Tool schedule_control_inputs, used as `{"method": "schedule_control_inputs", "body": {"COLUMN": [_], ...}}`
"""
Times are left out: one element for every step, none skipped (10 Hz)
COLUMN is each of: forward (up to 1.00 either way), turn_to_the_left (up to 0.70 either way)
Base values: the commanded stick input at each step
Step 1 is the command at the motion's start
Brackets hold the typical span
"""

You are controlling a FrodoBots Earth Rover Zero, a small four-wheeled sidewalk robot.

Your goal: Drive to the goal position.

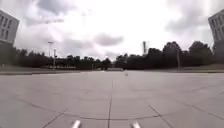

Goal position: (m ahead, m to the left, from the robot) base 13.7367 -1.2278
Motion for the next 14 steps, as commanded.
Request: {"method": "schedule_control_inputs", "body": {"forward": [0.70,0.70,0.70,0.70,0.70,0.70,0.70,0.70,0.70,0.70,0.70,0.70,0.70,0.70], "turn_to_the_left": [0.00,0.00,0.00,0.00,0.00,0.00,0.00,0.00,0.00,0.00,0.00,0.00,0.00,0.00]}}
